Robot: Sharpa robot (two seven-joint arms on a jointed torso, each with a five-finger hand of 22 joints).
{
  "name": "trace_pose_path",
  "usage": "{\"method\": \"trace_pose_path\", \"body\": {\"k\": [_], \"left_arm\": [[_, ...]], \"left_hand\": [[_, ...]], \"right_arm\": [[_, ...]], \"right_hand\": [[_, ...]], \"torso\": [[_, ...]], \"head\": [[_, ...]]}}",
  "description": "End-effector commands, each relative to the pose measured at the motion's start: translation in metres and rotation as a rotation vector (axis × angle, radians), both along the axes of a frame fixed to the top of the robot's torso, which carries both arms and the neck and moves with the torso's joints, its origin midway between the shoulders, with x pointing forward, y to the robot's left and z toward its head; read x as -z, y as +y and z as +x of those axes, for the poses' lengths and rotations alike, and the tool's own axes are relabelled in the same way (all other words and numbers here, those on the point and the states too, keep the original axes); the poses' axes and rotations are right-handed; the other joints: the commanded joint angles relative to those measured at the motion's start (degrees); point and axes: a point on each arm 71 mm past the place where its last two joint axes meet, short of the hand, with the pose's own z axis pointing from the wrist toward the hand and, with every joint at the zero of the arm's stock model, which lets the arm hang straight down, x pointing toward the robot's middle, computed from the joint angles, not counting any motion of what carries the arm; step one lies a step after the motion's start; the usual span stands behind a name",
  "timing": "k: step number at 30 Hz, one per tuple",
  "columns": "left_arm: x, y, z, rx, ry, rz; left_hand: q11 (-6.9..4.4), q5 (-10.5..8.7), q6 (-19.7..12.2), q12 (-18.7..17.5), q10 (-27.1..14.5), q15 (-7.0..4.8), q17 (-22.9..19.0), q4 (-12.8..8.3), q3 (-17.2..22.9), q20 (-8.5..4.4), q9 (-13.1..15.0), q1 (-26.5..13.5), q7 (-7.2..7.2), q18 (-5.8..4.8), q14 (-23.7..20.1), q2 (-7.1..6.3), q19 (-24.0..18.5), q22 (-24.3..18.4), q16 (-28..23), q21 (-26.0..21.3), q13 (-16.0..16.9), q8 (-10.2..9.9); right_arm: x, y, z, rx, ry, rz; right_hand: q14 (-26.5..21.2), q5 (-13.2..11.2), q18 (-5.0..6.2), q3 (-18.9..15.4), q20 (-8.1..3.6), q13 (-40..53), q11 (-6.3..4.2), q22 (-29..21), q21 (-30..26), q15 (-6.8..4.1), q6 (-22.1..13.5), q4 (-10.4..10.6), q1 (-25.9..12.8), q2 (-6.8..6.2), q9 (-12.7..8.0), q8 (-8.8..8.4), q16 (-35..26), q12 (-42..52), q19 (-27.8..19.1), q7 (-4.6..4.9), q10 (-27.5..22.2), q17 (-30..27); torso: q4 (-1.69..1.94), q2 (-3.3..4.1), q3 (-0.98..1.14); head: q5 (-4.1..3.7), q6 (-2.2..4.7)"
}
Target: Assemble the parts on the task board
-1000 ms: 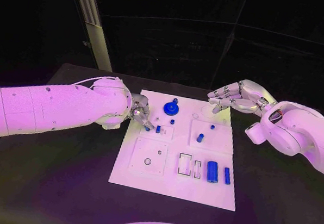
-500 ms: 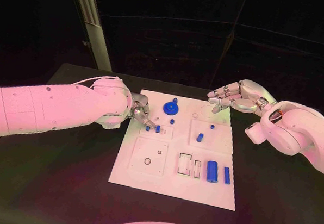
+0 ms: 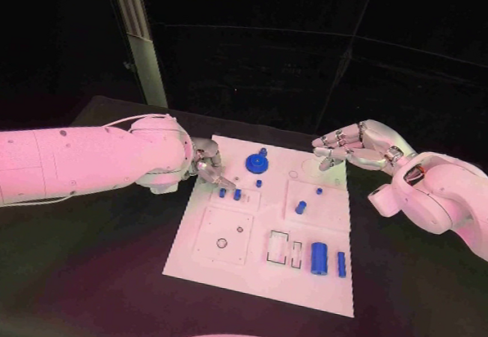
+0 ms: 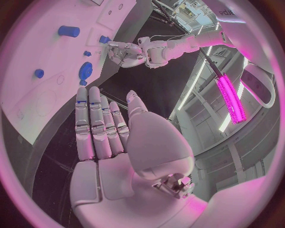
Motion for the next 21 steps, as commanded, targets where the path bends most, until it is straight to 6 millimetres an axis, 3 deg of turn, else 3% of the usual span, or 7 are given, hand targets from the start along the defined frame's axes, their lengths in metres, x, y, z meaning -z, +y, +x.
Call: {"method": "trace_pose_path", "body": {"k": [1,5,8,10,15,16,21], "left_arm": [[-0.013,-0.005,0.004,-0.023,-0.072,-0.247],[-0.023,-0.007,0.008,-0.019,-0.125,-0.399],[-0.029,-0.010,0.010,-0.003,-0.171,-0.477],[-0.032,-0.014,0.011,0.026,-0.203,-0.487],[-0.036,-0.030,0.013,0.162,-0.288,-0.448],[-0.036,-0.037,0.013,0.214,-0.305,-0.430],[-0.027,-0.057,0.012,0.383,-0.358,-0.335]], "left_hand": [[1.71,-0.02,-3.22,-4.45,-5.19,1.49,7.12,0.62,-1.51,1.21,-1.20,2.02,1.72,2.48,2.91,0.91,-5.98,-10.25,-5.32,-9.95,-4.39,-1.84],[4.07,0.16,-7.75,-7.82,-11.39,3.68,-5.05,0.57,-2.65,3.15,-3.35,5.93,4.44,5.37,-3.72,1.81,-15.42,-25.48,-16.33,-25.97,-7.06,-4.10],[5.85,0.24,-10.13,-11.00,-16.16,5.51,-19.98,-0.55,-2.70,4.78,-5.46,10.75,6.24,5.71,-13.64,2.50,-18.84,-29.52,-30.84,-32.02,-10.17,-5.55],[6.42,0.31,-10.31,-12.31,-17.14,6.00,-26.71,-1.78,-2.05,5.55,-6.55,13.87,6.83,5.77,-18.14,2.68,-19.79,-31.28,-37.56,-34.56,-11.90,-5.98],[6.67,0.26,-8.27,-16.65,-18.76,6.00,-30.02,-5.91,1.11,5.95,-10.54,22.43,6.76,6.06,-18.30,1.66,-18.55,-34.05,-39.75,-37.66,-17.06,-9.01],[6.62,0.16,-7.20,-18.64,-18.71,5.97,-30.70,-6.75,2.44,5.70,-12.34,24.20,6.74,6.08,-17.86,1.04,-17.75,-34.59,-39.84,-38.09,-19.25,-10.97],[6.89,0.12,-3.65,-24.08,-17.54,5.89,-32.57,-8.64,5.31,5.37,-17.30,26.51,6.80,6.05,-16.23,-0.99,-15.47,-35.35,-39.35,-38.34,-25.85,-16.58]], "right_arm": [[-0.001,0.001,0.000,-0.008,-0.001,0.006],[-0.001,0.001,0.000,-0.008,-0.001,0.006],[-0.001,0.001,0.001,-0.007,-0.001,0.006],[-0.001,0.001,0.001,-0.007,-0.002,0.006],[-0.001,0.001,0.001,-0.007,-0.002,0.006],[-0.001,0.001,0.001,-0.007,-0.002,0.006],[-0.001,0.002,0.001,-0.009,-0.003,0.007]], "right_hand": [[-0.03,0.20,0.69,-0.12,0.27,-0.10,0.00,-0.09,-0.30,0.28,-0.33,0.37,-0.49,0.15,-0.01,-0.07,-0.36,0.29,0.20,0.05,-0.29,-0.10],[-0.03,0.20,0.69,-0.12,0.27,-0.10,0.00,-0.09,-0.30,0.28,-0.33,0.37,-0.49,0.15,-0.01,-0.07,-0.36,0.29,0.20,0.05,-0.29,-0.10],[-0.03,0.20,0.69,-0.12,0.27,-0.10,0.00,-0.09,-0.30,0.28,-0.33,0.37,-0.49,0.15,-0.01,-0.07,-0.36,0.29,0.20,0.05,-0.29,-0.10],[-0.03,0.22,0.69,-0.13,0.27,-0.11,0.00,-0.09,-0.34,0.29,-0.33,0.43,-0.55,0.18,0.00,-0.06,-0.35,0.33,0.22,0.06,-0.30,-0.15],[-0.03,0.22,0.69,-0.13,0.27,-0.11,0.00,-0.09,-0.34,0.29,-0.33,0.43,-0.55,0.18,0.00,-0.06,-0.35,0.33,0.22,0.06,-0.30,-0.15],[-0.03,0.22,0.69,-0.13,0.27,-0.11,0.00,-0.09,-0.34,0.29,-0.33,0.43,-0.55,0.18,0.00,-0.06,-0.35,0.33,0.22,0.06,-0.30,-0.15],[-0.01,0.24,0.69,-0.11,0.27,-0.12,0.00,-0.09,-0.37,0.28,-0.32,0.48,-0.58,0.24,0.01,-0.04,-0.35,0.37,0.24,0.05,-0.30,-0.19]], "torso": [[-0.02,-0.04,0.03],[-0.05,0.01,0.00],[-0.02,0.04,0.01],[0.00,0.03,-0.01],[-0.08,0.11,-0.03],[-0.06,0.07,-0.01],[-0.08,0.09,-0.03]], "head": [[0.02,0.13],[-0.11,0.19],[-0.22,0.09],[-0.28,0.00],[-0.41,0.09],[-0.48,0.20],[-0.97,0.52]]}}
